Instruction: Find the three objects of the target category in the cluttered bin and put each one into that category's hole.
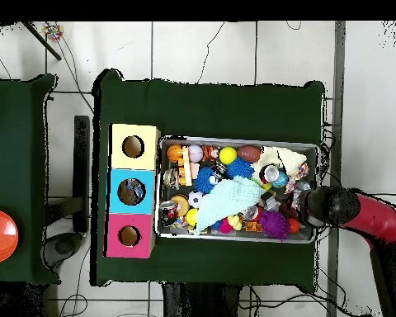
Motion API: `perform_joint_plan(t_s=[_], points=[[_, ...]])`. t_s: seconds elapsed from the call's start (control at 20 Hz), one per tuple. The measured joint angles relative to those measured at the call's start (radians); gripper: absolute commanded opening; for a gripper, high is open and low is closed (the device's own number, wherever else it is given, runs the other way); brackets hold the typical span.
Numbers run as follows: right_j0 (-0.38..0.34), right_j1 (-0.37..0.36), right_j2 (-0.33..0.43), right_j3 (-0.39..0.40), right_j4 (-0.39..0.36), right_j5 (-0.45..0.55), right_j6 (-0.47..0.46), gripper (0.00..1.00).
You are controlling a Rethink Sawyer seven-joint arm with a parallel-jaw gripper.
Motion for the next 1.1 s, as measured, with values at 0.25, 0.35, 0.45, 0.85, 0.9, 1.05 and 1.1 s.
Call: perform_joint_plan(t_s=[0.25,0.35,0.45,0.85,0.9,1.05,1.1], points=[[0.012,-0.013,0.001,-0.001,0.000,0.023,0.000,1.00],[0.015,-0.011,0.002,-0.001,0.000,0.025,0.000,1.00],[0.016,-0.009,0.003,-0.001,0.000,0.025,0.000,1.00],[0.016,-0.008,0.005,-0.001,0.000,0.028,0.000,1.00],[0.016,-0.008,0.005,-0.001,-0.001,0.029,0.000,1.00],[0.016,-0.008,0.006,-0.001,0.000,0.030,0.000,1.00],[0.017,-0.008,0.006,-0.001,-0.001,0.030,0.000,1.00]])
